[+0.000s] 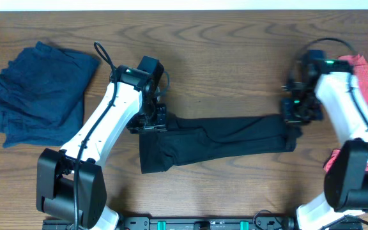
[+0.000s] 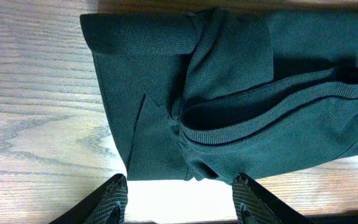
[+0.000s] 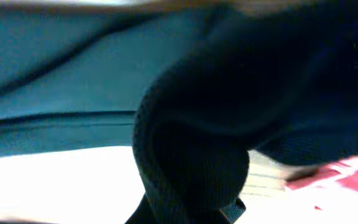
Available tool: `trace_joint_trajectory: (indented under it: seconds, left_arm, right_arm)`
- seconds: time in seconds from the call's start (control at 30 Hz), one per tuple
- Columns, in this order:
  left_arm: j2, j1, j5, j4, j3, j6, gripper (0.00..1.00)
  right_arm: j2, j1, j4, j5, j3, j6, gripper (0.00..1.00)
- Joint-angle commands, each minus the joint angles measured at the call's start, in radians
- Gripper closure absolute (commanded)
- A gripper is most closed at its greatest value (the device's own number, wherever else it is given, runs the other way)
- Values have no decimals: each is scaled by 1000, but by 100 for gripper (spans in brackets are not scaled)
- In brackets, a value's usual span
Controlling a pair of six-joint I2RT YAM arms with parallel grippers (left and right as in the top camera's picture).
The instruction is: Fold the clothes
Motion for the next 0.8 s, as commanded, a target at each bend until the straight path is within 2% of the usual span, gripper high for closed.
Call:
trace_joint_trajectory:
  seconds: [0.0, 0.2, 0.4, 0.47, 0.5, 0.53, 0.6, 0.77]
  left_arm:
    - [-7, 1, -16, 1, 13, -6, 43]
    - [-7, 1, -16, 4, 13, -6, 43]
    - [-7, 0, -16, 5, 13, -6, 43]
    - [-7, 0, -16, 5, 13, -6, 42]
    - [-7, 0, -16, 5, 13, -6, 42]
    - [-7, 0, -16, 5, 13, -6, 42]
    - [-7, 0, -16, 3, 13, -6, 42]
    - [-7, 0, -16, -3, 13, -6, 41]
  right_arm:
    - [-7, 103, -20, 3, 14, -5, 99]
    - [-6, 265, -42, 3, -1, 11, 99]
    - [-6, 346, -28, 3, -22, 18, 97]
    - [-6, 362, -28, 2, -22, 18, 80]
    - [-6, 366, -23, -4, -22, 18, 64]
    - [-6, 372, -13, -22, -22, 18, 53]
    - [-6, 373, 6, -51, -22, 18, 49]
    - [-6, 372, 34, -68, -22, 22, 49]
